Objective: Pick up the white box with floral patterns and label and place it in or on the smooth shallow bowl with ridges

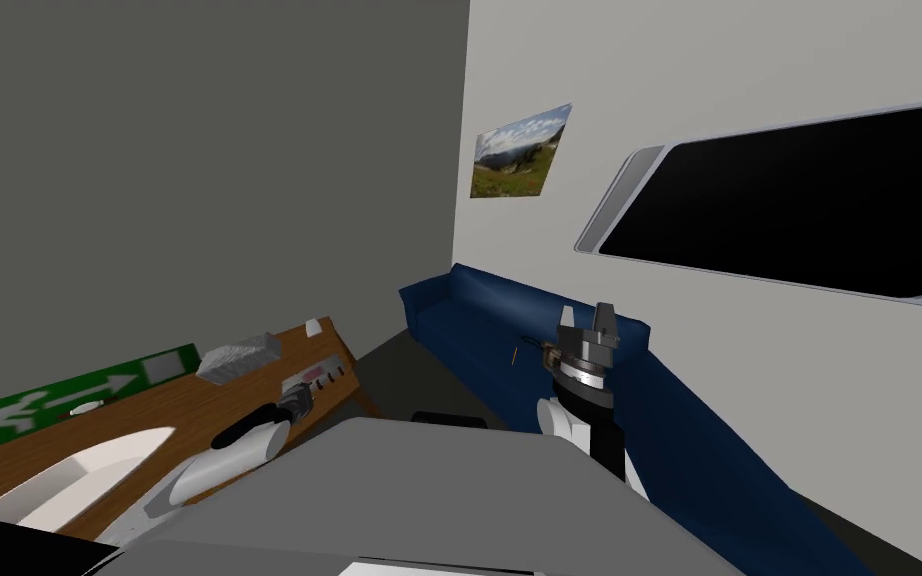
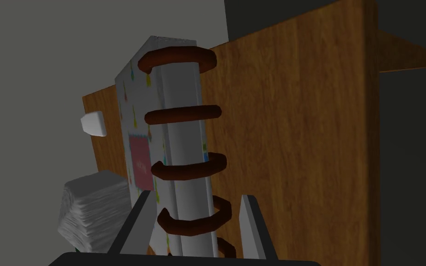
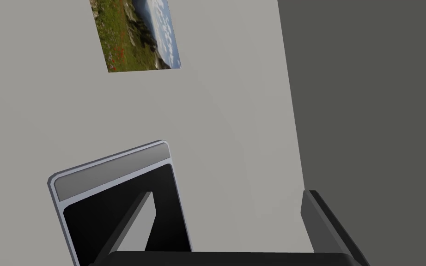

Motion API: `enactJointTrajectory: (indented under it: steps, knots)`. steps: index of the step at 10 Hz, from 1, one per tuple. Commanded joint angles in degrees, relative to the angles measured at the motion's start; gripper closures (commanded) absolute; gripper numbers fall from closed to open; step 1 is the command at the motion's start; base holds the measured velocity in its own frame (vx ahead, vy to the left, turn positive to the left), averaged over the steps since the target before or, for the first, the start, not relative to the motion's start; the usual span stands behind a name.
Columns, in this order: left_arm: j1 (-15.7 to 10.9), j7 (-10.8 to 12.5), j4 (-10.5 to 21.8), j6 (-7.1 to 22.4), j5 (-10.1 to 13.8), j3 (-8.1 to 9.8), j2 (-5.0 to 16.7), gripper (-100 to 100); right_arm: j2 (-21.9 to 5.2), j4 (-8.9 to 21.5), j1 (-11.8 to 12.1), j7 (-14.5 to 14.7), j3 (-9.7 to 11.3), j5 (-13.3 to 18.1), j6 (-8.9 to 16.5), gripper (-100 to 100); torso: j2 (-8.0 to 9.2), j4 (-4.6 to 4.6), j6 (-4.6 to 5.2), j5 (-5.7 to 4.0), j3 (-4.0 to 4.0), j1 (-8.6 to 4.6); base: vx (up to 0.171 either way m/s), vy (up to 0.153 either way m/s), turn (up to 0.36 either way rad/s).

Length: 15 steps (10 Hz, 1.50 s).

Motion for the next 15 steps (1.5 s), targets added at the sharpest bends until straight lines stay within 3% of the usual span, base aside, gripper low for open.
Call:
enactJointTrajectory:
  steps: [1,5,7,10,12,15]
  knots:
    - [0.7,0.9,-2.0,-0.3,0.2,0.48,0.7,100,0.0,0.0,0.0,0.0,0.0,0.0,0.0,0,0.0,0.0,0.0,0.0,0.0,0.0,0.023,-0.225,0.022]
    - [2.6,3.0,-6.9,-0.4,0.9,1.77,2.8,100,0.0,0.0,0.0,0.0,0.0,0.0,0.0,0,0.07,0.1,-0.08,0.02,0.08,0.52,0.011,-0.13,0.038]
    - [2.9,3.3,-7.7,-0.4,1.1,2.0,3.1,100,0.0,0.0,0.0,0.0,0.0,0.0,0.0,0,0.18,0.14,-0.11,-0.02,0.16,0.43,-0.011,-0.112,0.027]
    - [5.3,4.8,-11.2,-0.3,2.5,3.03,4.3,100,0.0,0.0,0.0,0.0,0.0,0.0,0.0,0,0.36,0.22,-0.13,-0.1,0.28,0.5,-0.05,-0.071,0.025]
    - [6.0,4.8,-11.5,0.1,3.0,3.09,4.4,100,0.0,0.0,0.0,0.0,0.0,0.0,0.0,0,0.79,0.27,-0.22,-0.03,0.51,0.93,-0.148,0.054,-0.006]
    - [7.3,4.3,-11.6,1.6,4.2,2.88,4.7,100,0.0,0.0,0.0,0.0,0.0,0.0,0.0,0,0.92,0.29,-0.26,0.12,0.59,1.85,-0.142,0.233,-0.031]
